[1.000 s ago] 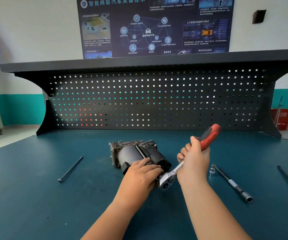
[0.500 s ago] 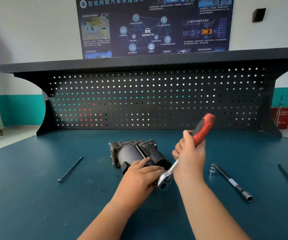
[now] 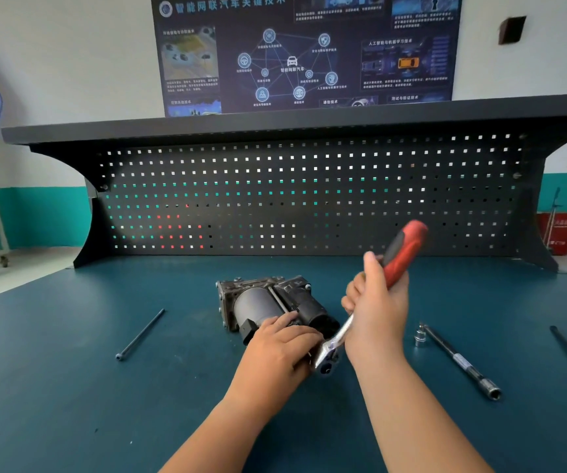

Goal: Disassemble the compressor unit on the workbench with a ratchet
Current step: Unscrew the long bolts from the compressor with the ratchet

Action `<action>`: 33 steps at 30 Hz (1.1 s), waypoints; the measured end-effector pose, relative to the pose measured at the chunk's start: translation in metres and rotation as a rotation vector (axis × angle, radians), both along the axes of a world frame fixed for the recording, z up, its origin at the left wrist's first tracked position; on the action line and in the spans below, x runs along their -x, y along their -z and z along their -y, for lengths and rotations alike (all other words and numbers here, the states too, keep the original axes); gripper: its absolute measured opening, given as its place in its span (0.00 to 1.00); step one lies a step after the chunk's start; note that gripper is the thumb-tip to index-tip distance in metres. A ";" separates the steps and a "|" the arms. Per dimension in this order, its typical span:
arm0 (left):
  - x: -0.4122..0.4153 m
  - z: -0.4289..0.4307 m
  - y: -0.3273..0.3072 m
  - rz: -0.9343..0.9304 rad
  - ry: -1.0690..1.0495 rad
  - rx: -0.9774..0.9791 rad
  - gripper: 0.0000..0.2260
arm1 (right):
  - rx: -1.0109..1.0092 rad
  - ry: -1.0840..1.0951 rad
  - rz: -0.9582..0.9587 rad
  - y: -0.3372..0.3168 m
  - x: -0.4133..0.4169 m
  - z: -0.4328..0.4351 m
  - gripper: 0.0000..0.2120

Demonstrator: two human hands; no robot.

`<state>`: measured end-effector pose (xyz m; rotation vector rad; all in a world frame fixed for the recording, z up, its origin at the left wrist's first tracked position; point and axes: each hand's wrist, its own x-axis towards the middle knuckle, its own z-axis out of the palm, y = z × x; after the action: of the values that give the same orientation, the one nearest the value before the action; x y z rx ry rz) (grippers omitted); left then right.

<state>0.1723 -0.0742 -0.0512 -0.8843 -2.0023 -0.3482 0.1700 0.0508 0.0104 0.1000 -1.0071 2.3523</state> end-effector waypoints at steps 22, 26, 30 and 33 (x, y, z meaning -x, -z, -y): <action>-0.001 0.004 -0.001 -0.009 0.047 -0.022 0.12 | 0.398 -0.179 0.328 0.018 0.016 -0.021 0.12; 0.001 0.005 0.001 -0.010 0.047 -0.021 0.12 | 0.035 -0.123 0.041 -0.003 0.001 -0.007 0.06; 0.000 0.004 -0.001 -0.029 0.066 -0.026 0.09 | -0.620 -0.225 -0.317 -0.002 -0.019 0.014 0.09; 0.000 0.004 -0.002 -0.036 0.100 -0.062 0.03 | -0.816 -0.230 -0.359 0.001 -0.025 0.021 0.12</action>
<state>0.1719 -0.0782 -0.0494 -0.9472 -1.9086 -0.4456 0.1954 0.0302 0.0095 0.9468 -1.7532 1.8505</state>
